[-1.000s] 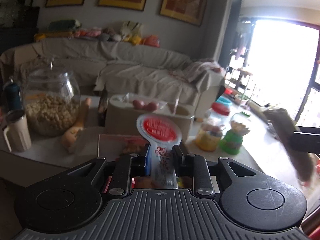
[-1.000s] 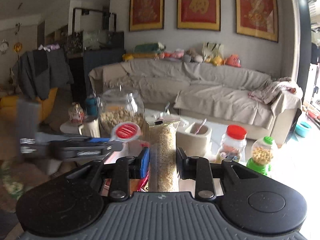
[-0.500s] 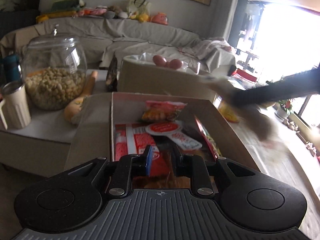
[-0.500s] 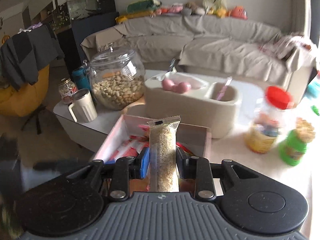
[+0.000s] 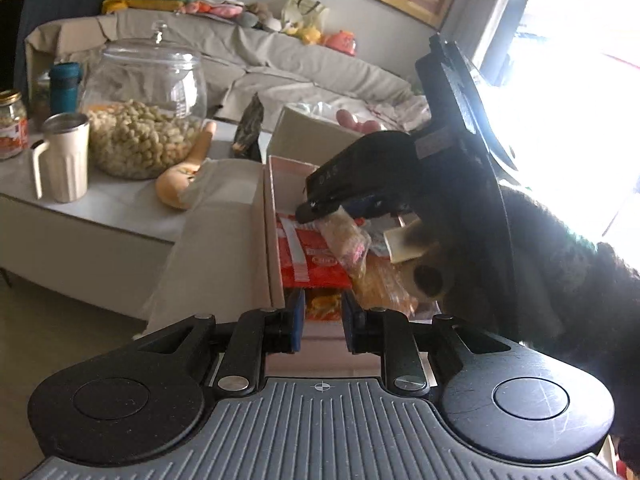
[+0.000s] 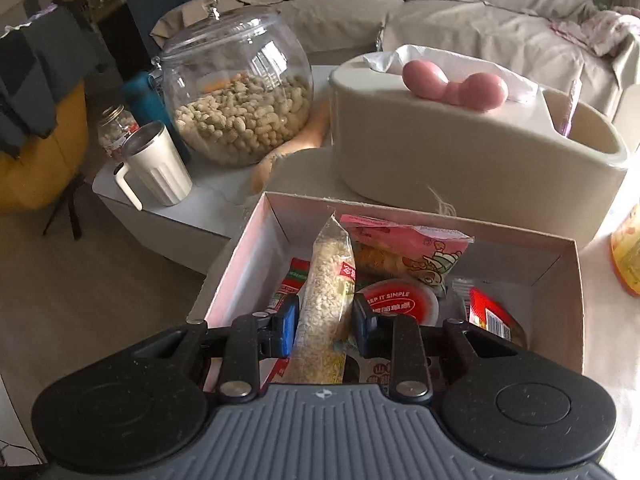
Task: Organize snacks
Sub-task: 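Carry both items over the pink box and open both tools to drop them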
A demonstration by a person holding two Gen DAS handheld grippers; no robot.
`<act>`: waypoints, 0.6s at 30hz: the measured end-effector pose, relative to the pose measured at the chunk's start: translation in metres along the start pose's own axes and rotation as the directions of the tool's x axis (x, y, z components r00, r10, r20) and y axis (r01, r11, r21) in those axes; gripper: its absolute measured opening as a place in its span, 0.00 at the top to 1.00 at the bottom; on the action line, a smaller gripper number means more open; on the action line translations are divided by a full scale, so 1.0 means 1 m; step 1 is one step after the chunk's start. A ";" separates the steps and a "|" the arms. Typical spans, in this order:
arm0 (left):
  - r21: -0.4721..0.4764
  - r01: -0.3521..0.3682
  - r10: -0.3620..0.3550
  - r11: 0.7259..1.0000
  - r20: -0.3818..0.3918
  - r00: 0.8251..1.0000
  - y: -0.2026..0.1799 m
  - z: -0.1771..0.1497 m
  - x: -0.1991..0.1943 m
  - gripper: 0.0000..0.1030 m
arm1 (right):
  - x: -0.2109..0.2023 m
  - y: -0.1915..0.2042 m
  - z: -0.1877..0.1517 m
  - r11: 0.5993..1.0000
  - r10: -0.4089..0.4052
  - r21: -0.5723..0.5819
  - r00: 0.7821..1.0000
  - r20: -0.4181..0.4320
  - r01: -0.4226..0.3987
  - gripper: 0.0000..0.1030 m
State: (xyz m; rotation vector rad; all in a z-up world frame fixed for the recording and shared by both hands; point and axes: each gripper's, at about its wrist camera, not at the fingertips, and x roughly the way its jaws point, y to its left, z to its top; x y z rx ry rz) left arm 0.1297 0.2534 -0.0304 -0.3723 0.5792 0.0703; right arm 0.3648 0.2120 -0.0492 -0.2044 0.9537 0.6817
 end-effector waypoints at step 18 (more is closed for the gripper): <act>0.120 -0.035 0.025 0.992 0.084 0.996 -0.064 -0.029 -0.058 0.78 | -0.203 -0.022 -0.139 0.999 -0.040 0.042 0.948 0.316 0.028 0.33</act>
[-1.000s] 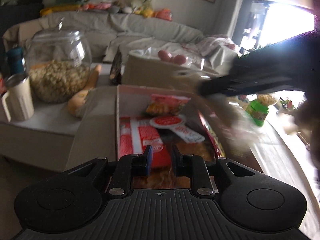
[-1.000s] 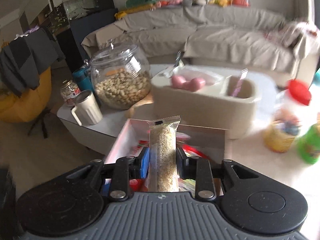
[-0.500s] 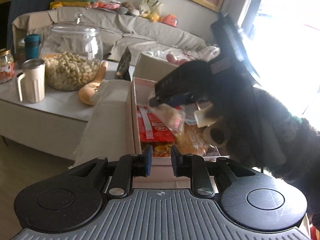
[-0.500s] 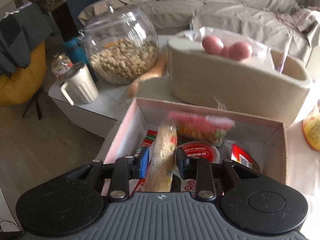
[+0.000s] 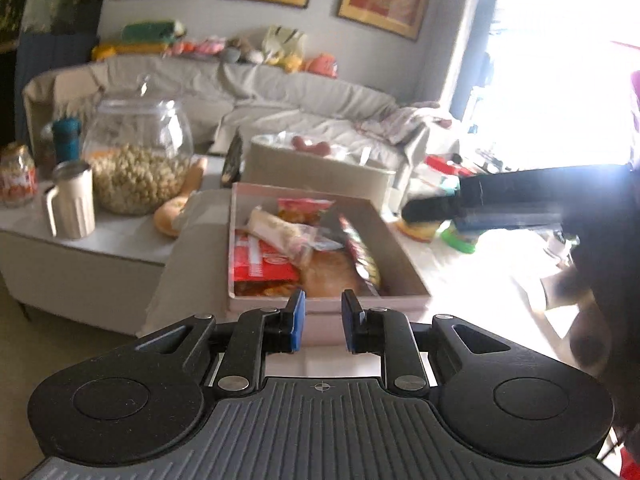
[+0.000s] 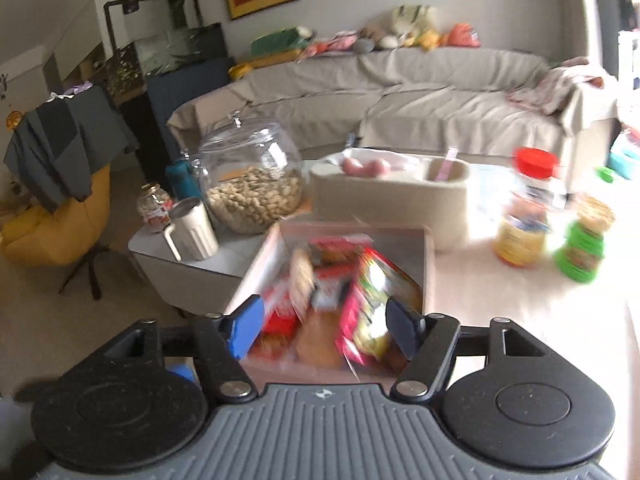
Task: Organize snacks
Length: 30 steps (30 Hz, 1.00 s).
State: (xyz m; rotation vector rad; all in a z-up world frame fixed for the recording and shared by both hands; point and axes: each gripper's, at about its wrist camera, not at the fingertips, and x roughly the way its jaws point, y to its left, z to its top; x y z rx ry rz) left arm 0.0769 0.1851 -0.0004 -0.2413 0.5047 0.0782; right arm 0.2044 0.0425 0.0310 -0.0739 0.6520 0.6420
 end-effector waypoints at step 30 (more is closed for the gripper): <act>0.056 -0.049 0.053 0.997 -0.072 0.996 -0.066 -0.055 -0.059 0.83 | -0.071 -0.003 -0.118 0.995 -0.094 0.024 0.995 -0.023 0.094 0.27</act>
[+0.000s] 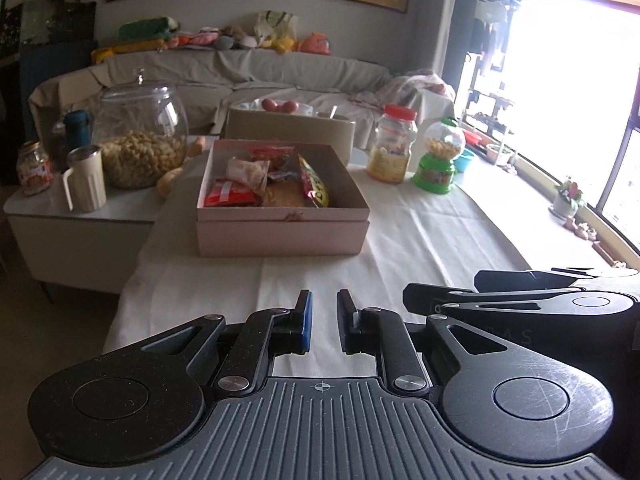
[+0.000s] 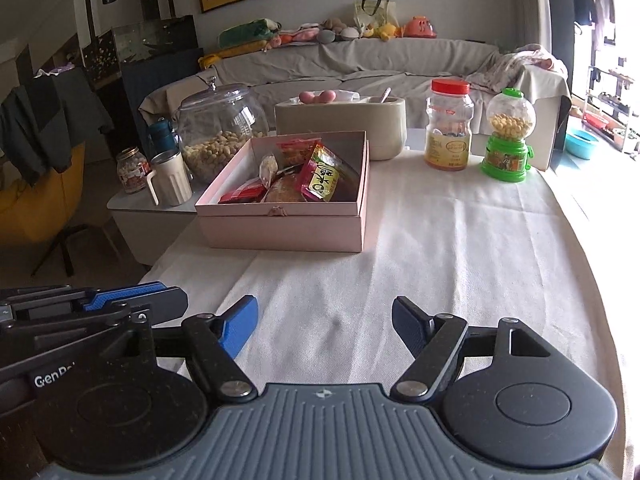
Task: Organize snacks
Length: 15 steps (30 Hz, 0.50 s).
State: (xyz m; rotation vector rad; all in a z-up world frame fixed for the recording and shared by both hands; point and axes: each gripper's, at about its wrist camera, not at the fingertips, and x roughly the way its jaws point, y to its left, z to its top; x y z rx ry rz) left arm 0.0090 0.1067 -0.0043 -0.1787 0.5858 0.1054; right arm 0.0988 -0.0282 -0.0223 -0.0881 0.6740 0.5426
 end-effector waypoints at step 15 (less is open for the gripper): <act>-0.008 0.027 -0.027 1.000 -0.012 1.000 0.001 0.001 0.001 0.83 | -0.002 0.001 -0.003 1.000 0.006 -0.007 1.000 -0.004 -0.006 0.27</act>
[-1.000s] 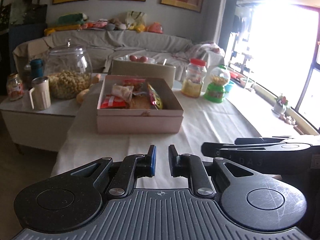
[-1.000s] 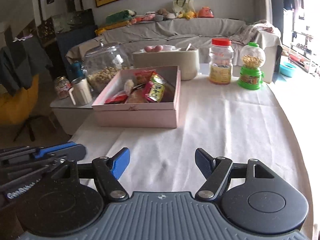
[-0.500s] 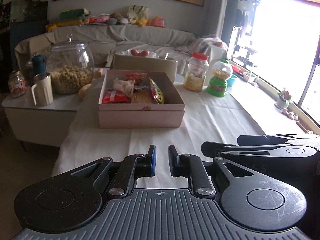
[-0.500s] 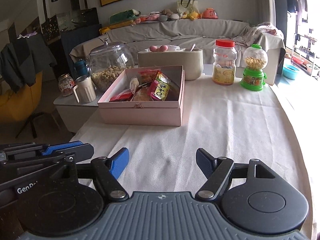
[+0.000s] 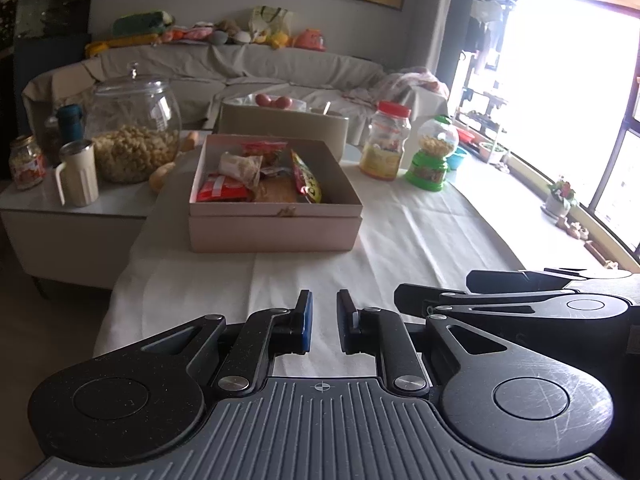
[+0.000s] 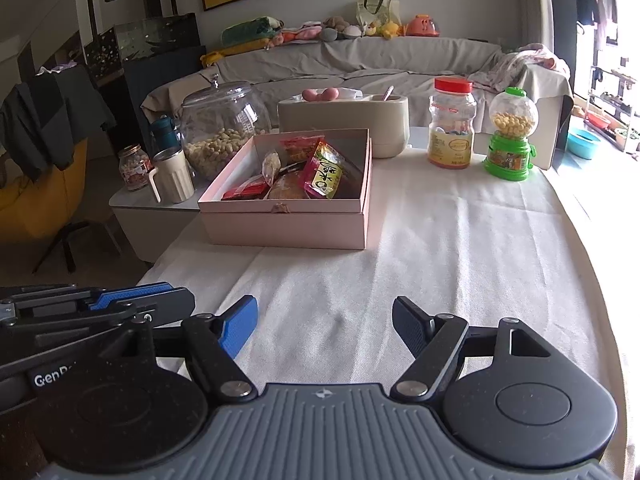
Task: Organize snacks
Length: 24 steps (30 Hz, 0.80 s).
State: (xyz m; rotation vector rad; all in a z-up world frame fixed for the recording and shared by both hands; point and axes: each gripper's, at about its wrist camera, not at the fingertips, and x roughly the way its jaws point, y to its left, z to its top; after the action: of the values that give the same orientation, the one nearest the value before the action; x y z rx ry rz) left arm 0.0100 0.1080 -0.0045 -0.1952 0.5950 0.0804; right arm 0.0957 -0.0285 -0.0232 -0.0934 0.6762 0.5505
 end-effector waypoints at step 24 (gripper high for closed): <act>-0.021 0.024 -0.023 0.999 0.040 0.999 0.009 -0.006 0.005 0.84 | 0.002 -0.003 0.000 1.000 0.000 0.001 1.000 -0.009 0.000 0.26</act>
State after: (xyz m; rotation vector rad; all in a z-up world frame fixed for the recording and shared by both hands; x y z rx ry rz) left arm 0.0099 0.1157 -0.0141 -0.2212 0.5525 0.0679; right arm 0.0984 -0.0298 -0.0246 -0.0950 0.6848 0.5502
